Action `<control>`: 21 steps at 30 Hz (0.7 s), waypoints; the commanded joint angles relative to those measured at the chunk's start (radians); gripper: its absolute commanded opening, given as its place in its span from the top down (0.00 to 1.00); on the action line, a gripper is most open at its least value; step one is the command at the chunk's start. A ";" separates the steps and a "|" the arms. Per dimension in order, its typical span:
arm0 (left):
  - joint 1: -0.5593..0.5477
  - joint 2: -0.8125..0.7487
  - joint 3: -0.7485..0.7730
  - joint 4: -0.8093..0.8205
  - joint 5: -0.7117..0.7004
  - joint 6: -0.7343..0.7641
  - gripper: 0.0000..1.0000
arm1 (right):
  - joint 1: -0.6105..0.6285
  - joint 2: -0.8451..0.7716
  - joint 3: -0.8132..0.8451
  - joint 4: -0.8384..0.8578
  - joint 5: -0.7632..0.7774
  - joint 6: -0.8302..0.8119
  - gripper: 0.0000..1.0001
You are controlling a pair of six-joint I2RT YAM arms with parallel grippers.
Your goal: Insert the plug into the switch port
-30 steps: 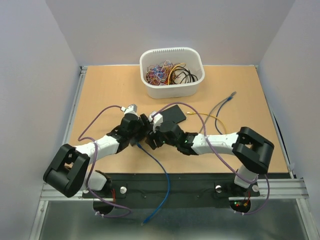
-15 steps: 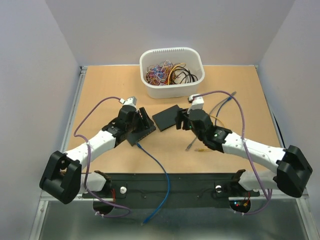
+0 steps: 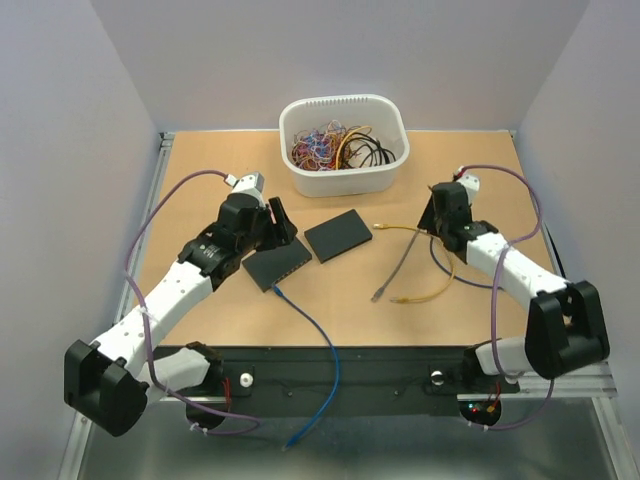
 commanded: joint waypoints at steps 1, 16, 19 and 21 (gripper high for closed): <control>0.003 -0.054 0.115 -0.117 -0.111 0.133 0.29 | -0.117 0.118 0.121 -0.004 -0.074 0.017 0.47; 0.076 -0.074 0.011 -0.056 -0.165 0.269 0.26 | -0.199 0.558 0.454 -0.007 -0.049 -0.022 0.53; 0.101 -0.051 0.012 -0.050 -0.140 0.274 0.26 | -0.205 0.586 0.460 -0.004 -0.031 -0.017 0.53; 0.119 -0.032 0.014 -0.048 -0.122 0.273 0.26 | -0.209 0.600 0.463 -0.005 -0.034 -0.017 0.53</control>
